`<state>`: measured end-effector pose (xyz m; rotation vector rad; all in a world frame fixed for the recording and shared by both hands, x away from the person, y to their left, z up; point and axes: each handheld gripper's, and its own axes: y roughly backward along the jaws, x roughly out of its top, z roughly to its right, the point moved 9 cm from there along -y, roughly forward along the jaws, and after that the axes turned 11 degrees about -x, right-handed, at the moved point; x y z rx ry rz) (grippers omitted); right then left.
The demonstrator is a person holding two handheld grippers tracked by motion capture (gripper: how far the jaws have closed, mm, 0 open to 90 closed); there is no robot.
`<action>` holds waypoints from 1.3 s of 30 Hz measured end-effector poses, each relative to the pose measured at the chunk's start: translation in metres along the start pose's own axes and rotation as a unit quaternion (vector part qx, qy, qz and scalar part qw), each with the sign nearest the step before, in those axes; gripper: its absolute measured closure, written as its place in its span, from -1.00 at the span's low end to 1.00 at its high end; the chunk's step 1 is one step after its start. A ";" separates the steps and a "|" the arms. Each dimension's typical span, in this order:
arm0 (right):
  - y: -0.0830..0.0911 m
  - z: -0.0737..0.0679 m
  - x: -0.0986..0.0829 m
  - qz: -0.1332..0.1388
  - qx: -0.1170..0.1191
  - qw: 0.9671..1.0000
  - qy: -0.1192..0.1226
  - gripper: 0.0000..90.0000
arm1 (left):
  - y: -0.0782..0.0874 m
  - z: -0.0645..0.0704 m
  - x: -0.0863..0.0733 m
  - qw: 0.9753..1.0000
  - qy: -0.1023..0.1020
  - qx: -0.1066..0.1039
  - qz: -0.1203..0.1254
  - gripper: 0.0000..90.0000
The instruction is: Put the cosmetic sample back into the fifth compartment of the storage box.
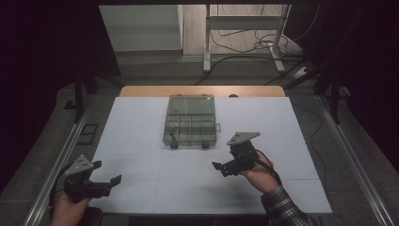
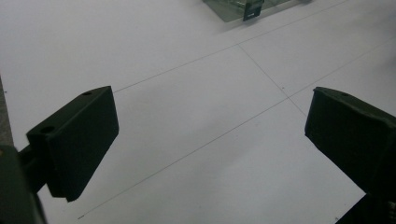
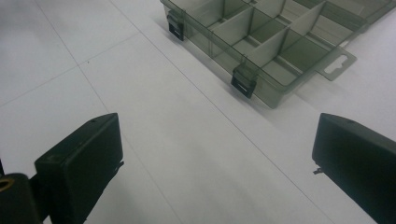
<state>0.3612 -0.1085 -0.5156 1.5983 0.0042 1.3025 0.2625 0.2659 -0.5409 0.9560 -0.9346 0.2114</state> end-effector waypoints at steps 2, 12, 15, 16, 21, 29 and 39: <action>0.002 0.001 -0.002 0.000 -0.002 1.000 -0.003 -0.95 | 0.000 0.000 0.000 1.000 0.000 0.000 0.000 -0.92; 0.013 0.008 -0.013 0.003 -0.011 1.000 -0.014 -0.96 | 0.000 0.000 0.000 1.000 0.000 0.000 0.000 -0.92; 0.016 0.010 -0.015 0.004 -0.012 1.000 -0.018 -0.96 | 0.000 0.000 0.000 1.000 0.001 0.001 0.000 -0.92; 0.017 0.010 -0.016 0.005 -0.013 1.000 -0.020 -0.96 | 0.000 0.000 0.000 1.000 0.001 0.001 0.000 -0.92; 0.020 0.013 -0.021 0.006 -0.017 1.000 -0.025 -0.96 | 0.000 0.000 0.000 1.000 0.001 0.001 0.000 -0.92; 0.026 0.017 -0.026 0.009 -0.024 0.999 -0.030 -0.96 | 0.000 0.000 0.000 1.000 0.002 0.000 0.001 -0.92; 0.031 0.022 -0.034 0.010 -0.032 0.999 -0.033 -0.96 | 0.000 0.000 0.000 1.000 0.001 0.001 0.000 -0.92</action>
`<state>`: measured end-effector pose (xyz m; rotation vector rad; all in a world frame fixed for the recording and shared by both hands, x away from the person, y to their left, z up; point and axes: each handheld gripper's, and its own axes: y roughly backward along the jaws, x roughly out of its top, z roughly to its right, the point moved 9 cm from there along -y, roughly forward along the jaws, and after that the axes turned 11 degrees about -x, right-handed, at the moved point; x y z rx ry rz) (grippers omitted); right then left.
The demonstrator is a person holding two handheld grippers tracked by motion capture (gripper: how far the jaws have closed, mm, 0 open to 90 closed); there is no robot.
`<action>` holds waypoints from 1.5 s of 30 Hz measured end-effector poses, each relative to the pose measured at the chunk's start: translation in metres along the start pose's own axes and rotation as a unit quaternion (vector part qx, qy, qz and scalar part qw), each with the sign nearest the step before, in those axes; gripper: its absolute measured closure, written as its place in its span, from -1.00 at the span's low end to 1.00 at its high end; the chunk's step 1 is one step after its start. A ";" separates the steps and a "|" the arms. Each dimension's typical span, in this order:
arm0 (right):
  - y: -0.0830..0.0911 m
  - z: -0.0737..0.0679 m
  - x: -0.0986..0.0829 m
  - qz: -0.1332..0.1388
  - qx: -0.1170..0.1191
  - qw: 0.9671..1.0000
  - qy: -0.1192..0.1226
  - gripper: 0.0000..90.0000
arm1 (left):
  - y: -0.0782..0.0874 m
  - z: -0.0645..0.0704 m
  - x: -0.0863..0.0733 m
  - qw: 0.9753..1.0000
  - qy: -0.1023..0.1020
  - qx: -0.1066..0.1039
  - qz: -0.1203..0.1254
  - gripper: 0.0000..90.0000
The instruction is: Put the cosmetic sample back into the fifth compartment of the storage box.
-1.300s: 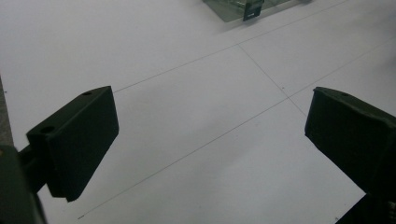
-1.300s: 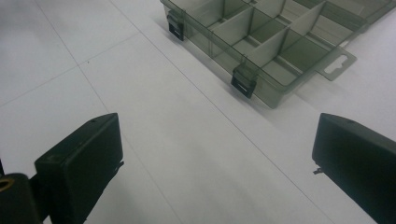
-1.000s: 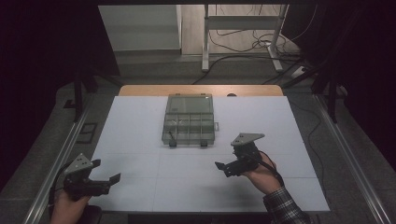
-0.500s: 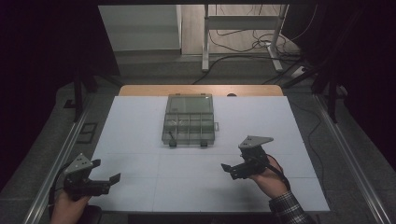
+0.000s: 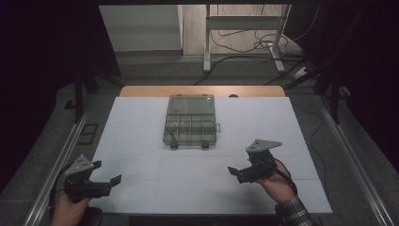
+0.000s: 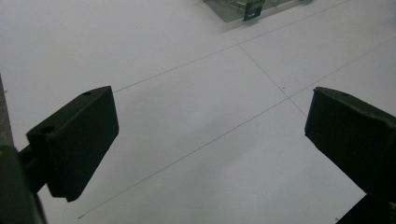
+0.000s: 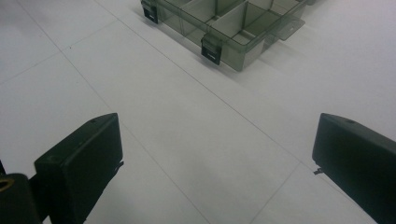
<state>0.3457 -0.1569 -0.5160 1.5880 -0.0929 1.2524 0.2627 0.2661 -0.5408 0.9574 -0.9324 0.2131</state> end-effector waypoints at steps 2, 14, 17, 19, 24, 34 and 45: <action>0.001 0.001 -0.001 0.001 0.000 1.000 -0.001 -0.96 | 0.000 0.000 0.000 1.000 0.000 0.000 0.000 -0.92; 0.009 0.006 -0.007 0.004 -0.005 1.000 -0.010 -0.96 | 0.000 0.000 0.000 1.000 0.001 0.000 0.000 -0.92; 0.012 0.008 -0.008 0.006 -0.007 1.000 -0.014 -0.96 | 0.000 0.000 0.000 1.000 0.001 0.000 0.000 -0.92; 0.014 0.010 -0.009 0.008 -0.009 1.000 -0.017 -0.96 | 0.000 0.000 0.000 1.000 0.001 0.000 0.000 -0.92; 0.021 0.014 -0.012 0.014 -0.012 1.000 -0.025 -0.96 | 0.000 0.000 0.000 1.000 0.001 0.000 0.000 -0.92; 0.034 0.025 -0.020 0.021 -0.027 0.999 -0.036 -0.96 | 0.000 -0.001 0.000 1.000 0.002 0.000 0.000 -0.92; 0.047 0.039 -0.031 0.019 -0.063 0.997 -0.042 -0.97 | 0.000 -0.001 0.000 1.000 0.002 0.001 0.001 -0.92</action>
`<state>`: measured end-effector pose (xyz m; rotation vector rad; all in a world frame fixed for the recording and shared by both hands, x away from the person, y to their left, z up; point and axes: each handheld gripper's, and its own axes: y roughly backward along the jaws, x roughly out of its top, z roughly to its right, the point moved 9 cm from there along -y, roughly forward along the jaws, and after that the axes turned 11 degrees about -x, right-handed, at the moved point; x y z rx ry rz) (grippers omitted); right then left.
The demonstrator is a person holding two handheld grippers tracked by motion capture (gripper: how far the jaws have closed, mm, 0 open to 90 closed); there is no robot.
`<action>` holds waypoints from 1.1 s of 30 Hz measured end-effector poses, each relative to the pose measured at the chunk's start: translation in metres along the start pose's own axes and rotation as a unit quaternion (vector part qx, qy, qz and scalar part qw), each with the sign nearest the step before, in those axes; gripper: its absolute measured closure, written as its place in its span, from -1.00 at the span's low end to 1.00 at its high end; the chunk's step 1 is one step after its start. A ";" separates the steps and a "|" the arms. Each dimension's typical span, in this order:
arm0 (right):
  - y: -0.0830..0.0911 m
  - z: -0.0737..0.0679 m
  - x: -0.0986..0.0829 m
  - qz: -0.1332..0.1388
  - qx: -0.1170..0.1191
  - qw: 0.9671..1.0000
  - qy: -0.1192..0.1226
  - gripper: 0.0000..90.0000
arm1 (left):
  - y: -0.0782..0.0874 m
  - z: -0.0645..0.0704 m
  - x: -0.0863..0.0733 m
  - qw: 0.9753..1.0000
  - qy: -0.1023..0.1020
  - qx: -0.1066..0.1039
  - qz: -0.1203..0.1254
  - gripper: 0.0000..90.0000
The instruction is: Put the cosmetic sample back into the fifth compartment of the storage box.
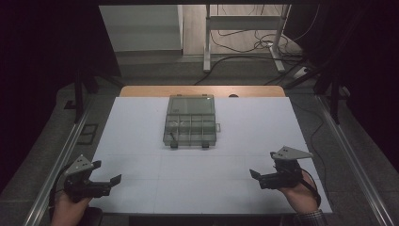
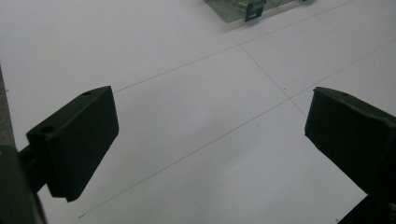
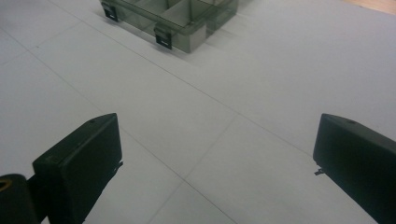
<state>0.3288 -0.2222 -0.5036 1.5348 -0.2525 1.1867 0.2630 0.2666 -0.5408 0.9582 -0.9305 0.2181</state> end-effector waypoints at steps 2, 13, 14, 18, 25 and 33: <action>0.003 0.003 -0.002 0.000 -0.005 1.000 -0.005 -0.97 | 0.000 0.000 0.000 1.000 0.000 0.000 0.000 -0.92; 0.014 0.014 -0.017 -0.004 -0.020 0.999 -0.035 -0.99 | 0.000 0.000 0.000 1.000 0.001 0.002 0.001 -0.92; 0.015 0.014 -0.018 -0.006 -0.022 0.999 -0.037 -0.99 | 0.000 0.000 0.000 1.000 0.001 0.002 0.001 -0.92; 0.018 0.016 -0.023 -0.006 -0.026 0.999 -0.044 -0.99 | 0.000 0.000 0.000 1.000 0.001 0.002 0.002 -0.92; 0.021 0.017 -0.031 -0.012 -0.036 0.998 -0.042 -0.99 | 0.001 0.000 0.000 1.000 0.002 0.002 0.002 -0.92; 0.021 0.023 -0.044 -0.028 -0.049 0.997 -0.045 -0.99 | 0.001 -0.001 0.000 1.000 0.004 0.001 0.004 -0.92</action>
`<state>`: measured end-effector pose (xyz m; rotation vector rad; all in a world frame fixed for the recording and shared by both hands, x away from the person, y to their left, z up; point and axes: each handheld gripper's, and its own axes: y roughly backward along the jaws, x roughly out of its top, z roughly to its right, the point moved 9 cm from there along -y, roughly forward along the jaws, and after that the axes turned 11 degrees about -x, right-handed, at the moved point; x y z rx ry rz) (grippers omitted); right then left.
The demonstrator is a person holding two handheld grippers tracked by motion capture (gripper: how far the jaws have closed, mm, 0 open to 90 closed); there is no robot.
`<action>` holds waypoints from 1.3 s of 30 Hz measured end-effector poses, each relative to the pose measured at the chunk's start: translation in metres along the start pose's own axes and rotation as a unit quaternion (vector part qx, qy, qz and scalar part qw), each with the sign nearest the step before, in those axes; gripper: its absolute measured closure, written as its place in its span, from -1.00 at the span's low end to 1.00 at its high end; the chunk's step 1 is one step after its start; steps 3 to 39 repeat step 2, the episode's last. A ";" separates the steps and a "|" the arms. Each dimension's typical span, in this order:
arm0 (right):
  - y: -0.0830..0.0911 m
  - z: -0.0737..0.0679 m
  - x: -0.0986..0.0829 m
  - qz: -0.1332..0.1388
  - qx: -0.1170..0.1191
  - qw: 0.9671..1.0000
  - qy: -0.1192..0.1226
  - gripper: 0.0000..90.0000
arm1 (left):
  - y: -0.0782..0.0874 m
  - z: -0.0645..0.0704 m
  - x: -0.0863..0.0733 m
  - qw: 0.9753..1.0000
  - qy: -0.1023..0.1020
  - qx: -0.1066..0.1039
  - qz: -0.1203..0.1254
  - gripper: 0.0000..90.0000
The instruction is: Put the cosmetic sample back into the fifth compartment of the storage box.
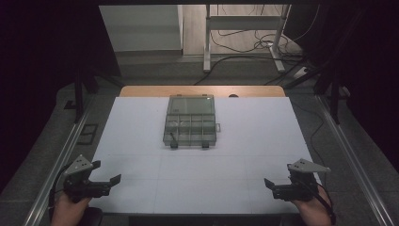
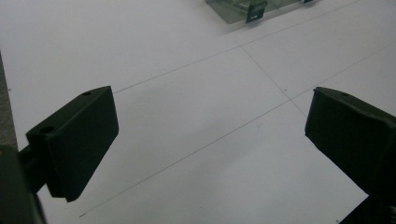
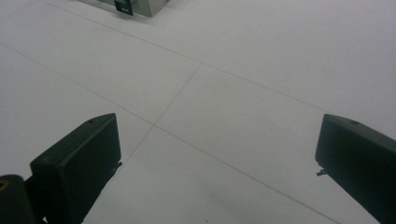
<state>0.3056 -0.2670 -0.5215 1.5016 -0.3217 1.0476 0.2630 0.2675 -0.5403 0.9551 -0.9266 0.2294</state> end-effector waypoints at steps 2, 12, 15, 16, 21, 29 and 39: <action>0.000 0.001 0.000 0.002 0.001 1.000 -0.004 -0.99 | -0.001 0.000 0.000 1.000 0.000 0.000 -0.002 -0.92; 0.000 0.001 0.000 0.002 0.001 1.000 -0.004 -0.99 | -0.001 0.000 0.000 1.000 0.000 0.000 -0.002 -0.92; 0.000 0.001 0.000 0.002 0.001 1.000 -0.004 -0.99 | -0.001 0.000 0.000 1.000 0.000 0.000 -0.002 -0.92; 0.000 0.001 0.000 0.002 0.001 1.000 -0.004 -0.99 | -0.001 0.000 0.000 1.000 0.000 0.000 -0.002 -0.92; 0.000 0.001 0.000 0.002 0.001 1.000 -0.004 -0.99 | -0.001 0.000 0.000 1.000 0.000 0.000 -0.002 -0.92; 0.000 0.001 0.000 0.002 0.001 1.000 -0.004 -0.99 | -0.001 0.000 0.000 1.000 0.000 0.000 -0.002 -0.92; 0.000 0.001 0.000 0.002 0.001 1.000 -0.004 -0.99 | -0.001 0.000 0.000 1.000 0.000 0.000 -0.002 -0.92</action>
